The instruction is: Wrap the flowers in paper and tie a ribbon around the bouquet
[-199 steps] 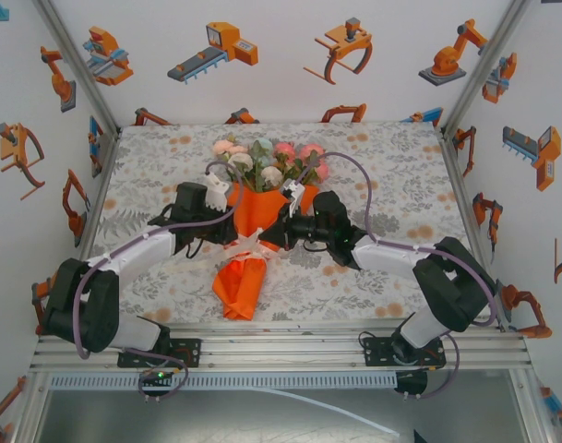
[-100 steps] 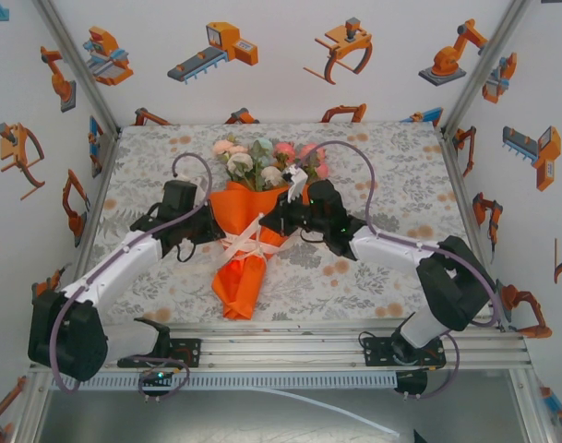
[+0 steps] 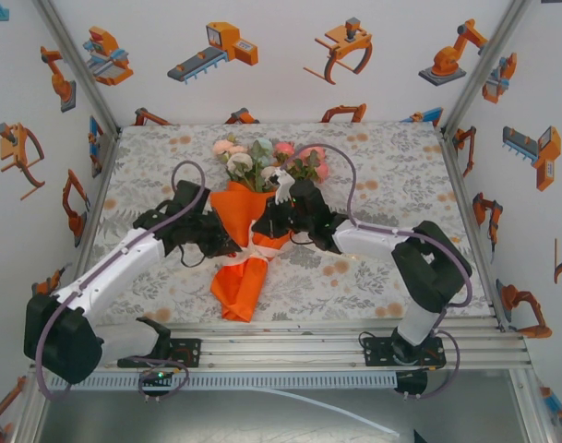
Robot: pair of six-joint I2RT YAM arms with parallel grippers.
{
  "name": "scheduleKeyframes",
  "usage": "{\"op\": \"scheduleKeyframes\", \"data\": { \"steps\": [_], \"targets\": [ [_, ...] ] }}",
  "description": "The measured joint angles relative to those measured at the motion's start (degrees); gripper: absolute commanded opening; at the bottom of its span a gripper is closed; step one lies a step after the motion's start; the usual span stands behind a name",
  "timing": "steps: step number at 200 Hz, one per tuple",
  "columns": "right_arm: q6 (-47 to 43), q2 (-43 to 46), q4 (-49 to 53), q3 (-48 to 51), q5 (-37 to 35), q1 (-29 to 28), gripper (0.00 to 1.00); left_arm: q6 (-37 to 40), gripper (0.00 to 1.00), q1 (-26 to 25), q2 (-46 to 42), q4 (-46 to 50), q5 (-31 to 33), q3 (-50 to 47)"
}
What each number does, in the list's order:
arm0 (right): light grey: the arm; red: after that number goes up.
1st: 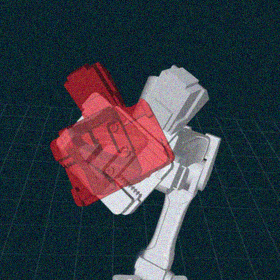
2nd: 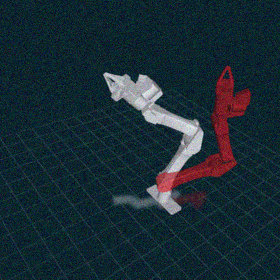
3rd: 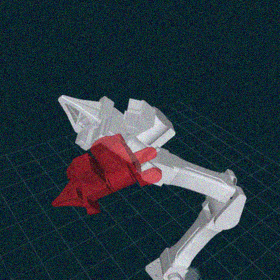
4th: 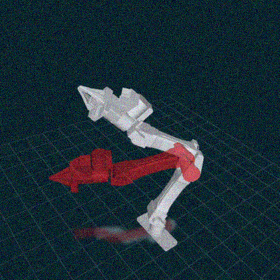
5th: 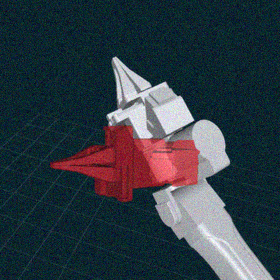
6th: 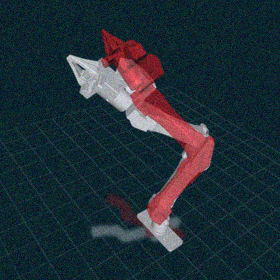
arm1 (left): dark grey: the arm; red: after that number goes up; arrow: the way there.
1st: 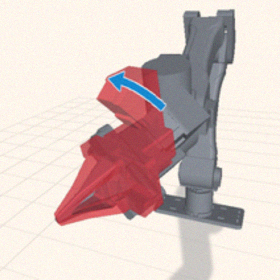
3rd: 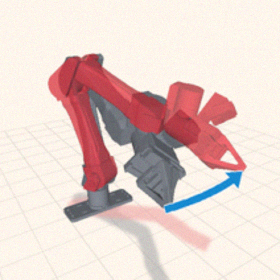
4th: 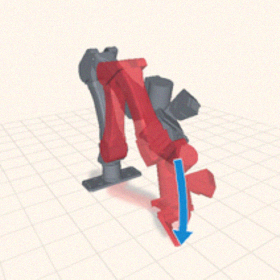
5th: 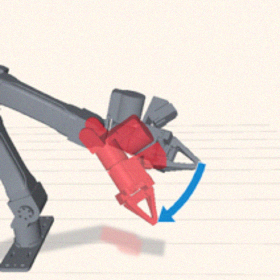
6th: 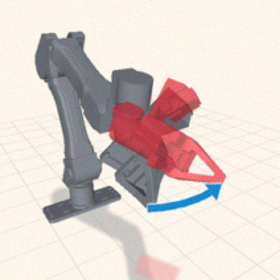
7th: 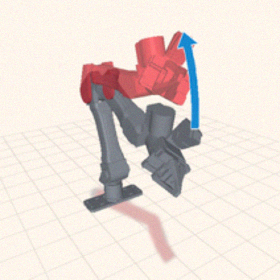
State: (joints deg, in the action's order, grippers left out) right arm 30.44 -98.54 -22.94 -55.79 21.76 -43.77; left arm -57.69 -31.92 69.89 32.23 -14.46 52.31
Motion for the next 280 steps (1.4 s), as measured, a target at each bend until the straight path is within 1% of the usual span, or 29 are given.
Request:
{"op": "scheduleKeyframes", "data": {
  "steps": [17,33,63,82,89,112,142,153,167,190,204,216,233,248,264,280],
  "targets": [
    [0.5,0.0,-0.1,0.0,0.3,0.0,0.00,-4.0,0.00,-2.3,1.3,-3.1,-0.9,-0.8],
    [1.2,0.0,-0.5,0.0,0.7,0.0,0.00,-5.8,0.00,-3.1,3.2,-5.5,-0.5,-0.8],
    [2.5,0.0,-0.8,0.0,1.1,0.0,0.00,-6.1,0.00,-3.3,7.6,-10.4,1.5,-0.8],
    [3.1,0.0,-0.8,0.0,1.1,0.0,0.00,-5.0,0.00,-3.2,10.6,-11.6,3.4,-0.8],
    [3.3,0.0,-0.8,0.0,1.1,0.0,0.05,-4.4,0.00,-3.0,11.4,-11.9,4.2,-0.9],
    [4.1,0.5,0.2,0.0,1.1,0.0,0.11,-2.4,0.00,-2.1,12.1,-12.3,5.9,-1.1],
    [4.2,3.3,2.3,0.0,0.3,0.0,0.30,0.0,0.00,-0.2,12.0,-13.6,7.2,-1.2],
    [4.1,4.9,3.2,0.2,-0.5,0.0,0.33,0.6,0.00,0.6,11.6,-14.0,7.4,-1.6],
    [3.9,7.2,4.3,0.6,-1.5,0.0,0.33,1.4,0.00,1.4,11.0,-14.6,7.4,-2.6],
    [3.8,10.8,5.9,2.2,-3.5,0.0,0.30,2.4,0.00,2.3,10.6,-15.1,7.2,-3.3],
    [3.8,12.5,7.2,3.5,-5.2,-0.3,0.31,3.1,0.00,2.5,10.6,-15.1,7.2,-3.3],
    [3.5,12.8,9.3,3.8,-7.2,-1.2,0.33,3.8,0.00,2.7,10.6,-14.8,7.4,-3.3],
    [2.2,11.4,12.9,3.2,-9.9,-4.0,0.38,4.8,0.00,3.3,10.1,-14.3,8.0,-3.3],
    [0.8,8.6,16.2,1.2,-11.6,-6.0,0.38,5.9,0.00,3.8,9.2,-14.2,8.4,-3.3],
    [-0.5,4.9,19.1,-1.8,-12.9,-7.1,0.35,6.9,0.00,4.1,8.6,-14.2,8.5,-3.3],
    [-1.6,1.4,20.9,-4.8,-13.5,-7.2,0.30,7.6,0.00,4.2,8.6,-14.2,8.5,-3.3]
  ]
}}
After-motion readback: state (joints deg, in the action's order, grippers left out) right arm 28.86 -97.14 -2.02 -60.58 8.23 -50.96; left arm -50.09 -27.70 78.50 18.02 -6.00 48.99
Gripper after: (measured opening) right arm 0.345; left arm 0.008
